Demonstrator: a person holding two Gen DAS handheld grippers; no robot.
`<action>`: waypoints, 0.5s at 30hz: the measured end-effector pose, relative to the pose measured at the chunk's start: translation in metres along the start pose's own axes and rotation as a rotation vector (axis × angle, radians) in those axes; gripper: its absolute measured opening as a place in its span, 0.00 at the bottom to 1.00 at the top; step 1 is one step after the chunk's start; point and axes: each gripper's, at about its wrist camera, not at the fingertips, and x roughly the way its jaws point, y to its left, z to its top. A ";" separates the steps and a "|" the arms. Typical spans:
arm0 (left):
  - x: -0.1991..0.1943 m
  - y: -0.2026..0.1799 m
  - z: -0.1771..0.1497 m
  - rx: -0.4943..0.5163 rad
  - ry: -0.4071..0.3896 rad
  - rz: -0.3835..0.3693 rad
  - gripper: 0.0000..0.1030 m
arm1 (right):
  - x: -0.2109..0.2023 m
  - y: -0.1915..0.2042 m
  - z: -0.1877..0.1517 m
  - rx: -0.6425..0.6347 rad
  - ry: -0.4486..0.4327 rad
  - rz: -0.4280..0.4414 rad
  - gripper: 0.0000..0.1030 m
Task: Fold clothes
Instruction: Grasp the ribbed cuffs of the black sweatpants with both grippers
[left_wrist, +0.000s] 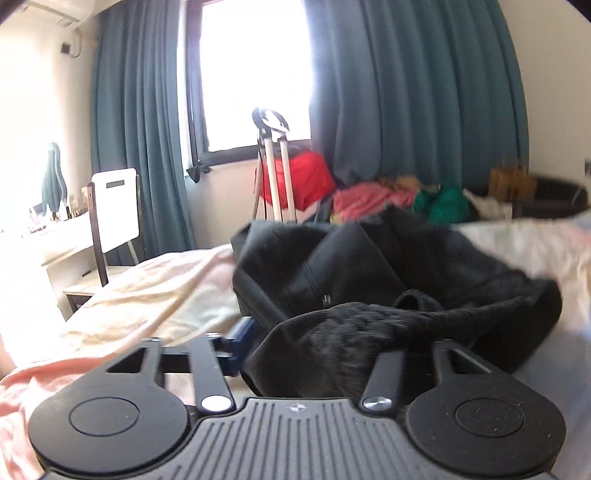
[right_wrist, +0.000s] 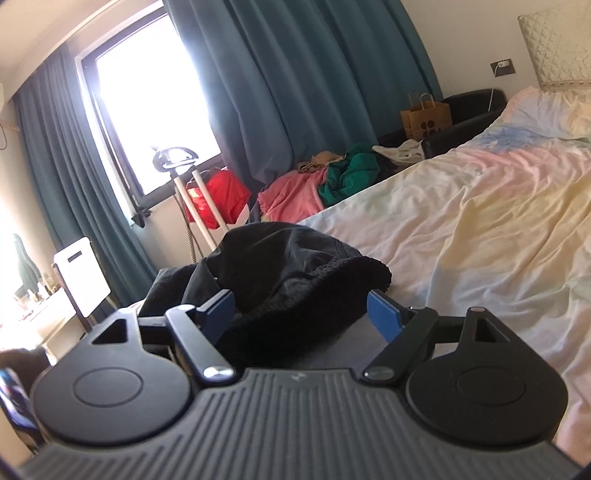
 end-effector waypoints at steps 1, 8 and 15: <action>-0.002 0.006 0.004 -0.012 -0.010 -0.003 0.33 | 0.000 0.001 0.000 -0.002 0.003 0.009 0.78; -0.032 0.057 0.032 -0.076 -0.114 -0.005 0.18 | -0.005 0.017 -0.005 -0.083 -0.007 0.018 0.78; -0.075 0.143 0.057 -0.128 -0.157 0.064 0.15 | -0.007 0.040 -0.017 -0.187 0.052 0.103 0.78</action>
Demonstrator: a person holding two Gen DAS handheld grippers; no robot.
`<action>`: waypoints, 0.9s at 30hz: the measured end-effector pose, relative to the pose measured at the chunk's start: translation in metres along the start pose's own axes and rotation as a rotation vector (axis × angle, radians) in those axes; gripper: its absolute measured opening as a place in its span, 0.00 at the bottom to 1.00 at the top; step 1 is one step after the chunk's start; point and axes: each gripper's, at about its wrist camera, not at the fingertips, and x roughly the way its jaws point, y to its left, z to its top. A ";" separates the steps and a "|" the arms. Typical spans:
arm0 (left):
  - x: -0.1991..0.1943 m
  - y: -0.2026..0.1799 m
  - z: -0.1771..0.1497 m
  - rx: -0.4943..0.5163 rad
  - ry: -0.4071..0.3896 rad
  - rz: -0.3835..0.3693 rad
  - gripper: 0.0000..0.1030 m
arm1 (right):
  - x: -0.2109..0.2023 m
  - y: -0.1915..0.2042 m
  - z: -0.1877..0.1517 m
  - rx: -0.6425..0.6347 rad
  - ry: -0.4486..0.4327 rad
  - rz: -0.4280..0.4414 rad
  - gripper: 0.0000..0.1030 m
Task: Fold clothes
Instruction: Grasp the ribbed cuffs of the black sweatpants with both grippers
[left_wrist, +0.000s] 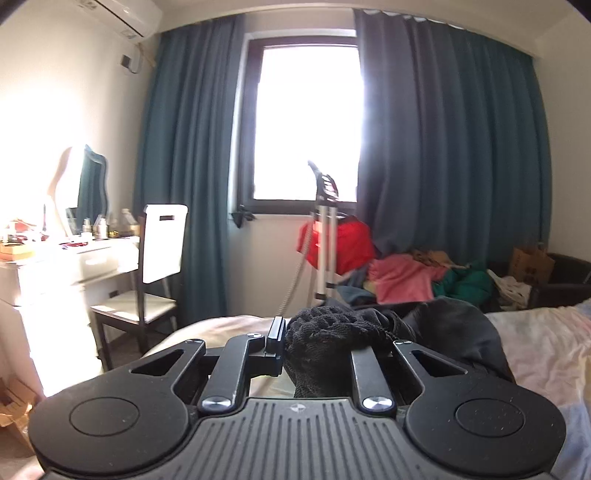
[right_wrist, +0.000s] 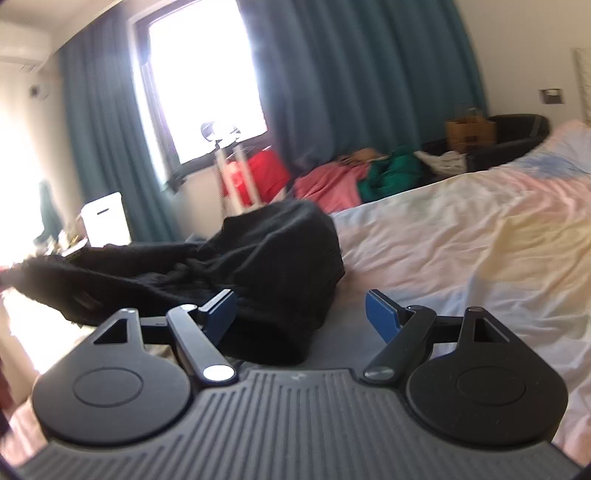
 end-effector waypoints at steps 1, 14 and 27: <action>-0.002 0.014 0.003 -0.006 0.003 0.018 0.14 | 0.001 0.006 -0.002 -0.015 0.019 0.022 0.78; 0.018 0.147 -0.059 -0.074 0.151 0.187 0.15 | 0.055 0.096 -0.074 -0.262 0.354 0.192 0.71; 0.027 0.151 -0.066 -0.197 0.225 0.174 0.19 | 0.095 0.099 -0.087 -0.185 0.302 0.089 0.27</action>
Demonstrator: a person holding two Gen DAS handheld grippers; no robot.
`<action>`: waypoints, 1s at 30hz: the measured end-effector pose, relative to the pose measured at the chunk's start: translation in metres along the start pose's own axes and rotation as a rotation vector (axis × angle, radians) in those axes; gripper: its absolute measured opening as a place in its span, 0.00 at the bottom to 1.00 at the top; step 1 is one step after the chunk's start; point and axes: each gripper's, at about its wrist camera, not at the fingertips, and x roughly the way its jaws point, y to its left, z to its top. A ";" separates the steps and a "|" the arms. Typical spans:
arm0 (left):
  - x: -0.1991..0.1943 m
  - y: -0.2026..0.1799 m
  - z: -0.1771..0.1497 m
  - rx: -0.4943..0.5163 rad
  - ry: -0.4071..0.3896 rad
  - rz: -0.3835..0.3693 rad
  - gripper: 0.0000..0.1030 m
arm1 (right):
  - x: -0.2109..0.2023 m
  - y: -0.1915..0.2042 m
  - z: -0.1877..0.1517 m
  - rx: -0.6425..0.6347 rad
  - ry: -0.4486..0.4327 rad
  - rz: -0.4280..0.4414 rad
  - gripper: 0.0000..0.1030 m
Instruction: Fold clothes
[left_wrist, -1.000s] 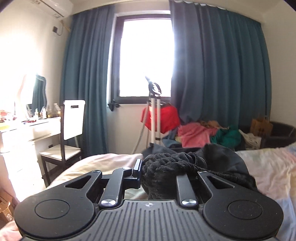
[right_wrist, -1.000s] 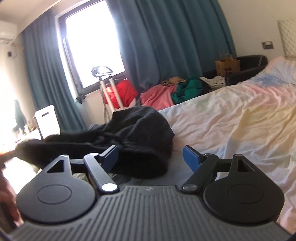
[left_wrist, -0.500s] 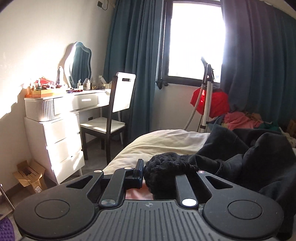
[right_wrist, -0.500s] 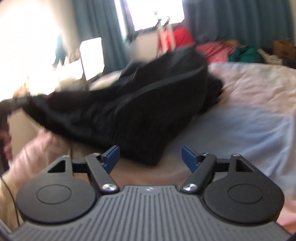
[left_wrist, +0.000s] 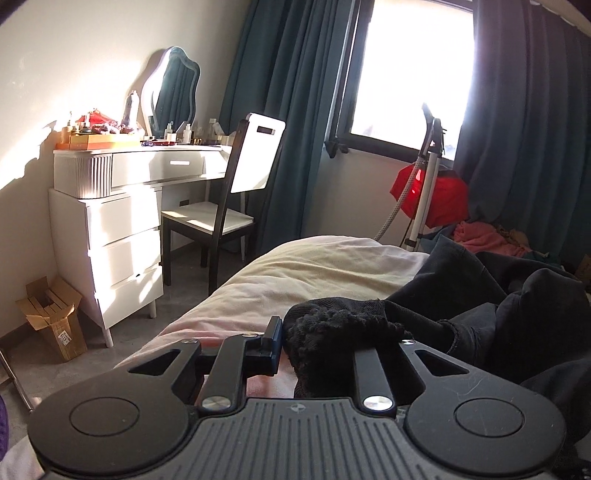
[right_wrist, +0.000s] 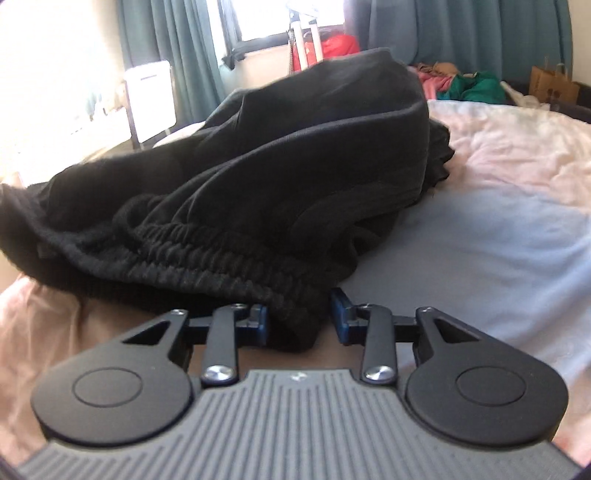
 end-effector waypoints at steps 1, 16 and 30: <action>0.001 0.002 0.001 -0.005 0.006 -0.001 0.21 | -0.004 0.002 0.002 -0.011 -0.013 -0.004 0.26; 0.010 0.033 -0.017 0.043 0.271 0.038 0.46 | -0.076 0.014 0.009 -0.162 0.078 0.044 0.16; -0.050 0.005 -0.012 0.212 0.318 0.041 0.83 | -0.091 -0.005 0.014 -0.025 0.177 0.129 0.24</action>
